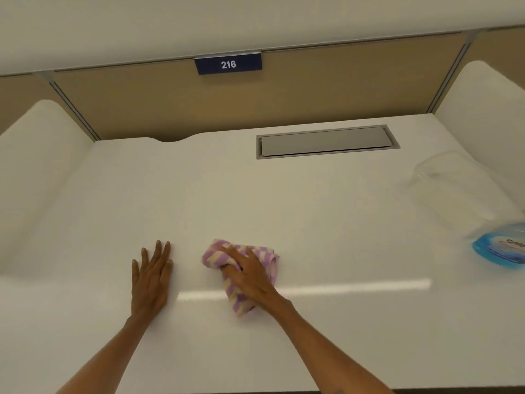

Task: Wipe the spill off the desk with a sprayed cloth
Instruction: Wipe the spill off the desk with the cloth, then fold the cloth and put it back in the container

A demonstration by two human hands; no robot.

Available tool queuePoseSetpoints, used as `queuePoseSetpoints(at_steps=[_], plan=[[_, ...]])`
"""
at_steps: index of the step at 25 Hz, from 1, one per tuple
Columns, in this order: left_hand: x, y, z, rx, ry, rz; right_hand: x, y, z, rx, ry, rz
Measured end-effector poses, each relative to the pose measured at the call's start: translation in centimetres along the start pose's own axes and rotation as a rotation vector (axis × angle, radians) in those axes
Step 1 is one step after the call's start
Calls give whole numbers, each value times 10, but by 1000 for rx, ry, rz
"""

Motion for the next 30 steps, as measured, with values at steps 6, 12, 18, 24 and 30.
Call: queuePoseSetpoints(at_steps=[6,12,18,24,30], plan=[[17,6,-2,-19,-95,-349,15,-24,-26,-359,41,886],[60,80,-10,-21,-197,-962,26,-65,-38,-368,51,1256],[99,173,-29,-41,-430,-1177,55,-97,-50,-331,233,1044],[130,220,-42,-200,-463,-1211,70,-173,-51,-135,-64,1077],[151,240,-47,-224,-301,-1196,107,-185,-63,-93,-47,763]])
Point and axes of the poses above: each hand's wrist, its own z-axis towards the middle knuckle, its own x-axis out of the back of the hand, y = z × x, the point moved 6 cm from there along z, towards the middle knuckle, and after that the axes turned 2 degrees about -x, right-handed, at the moved point
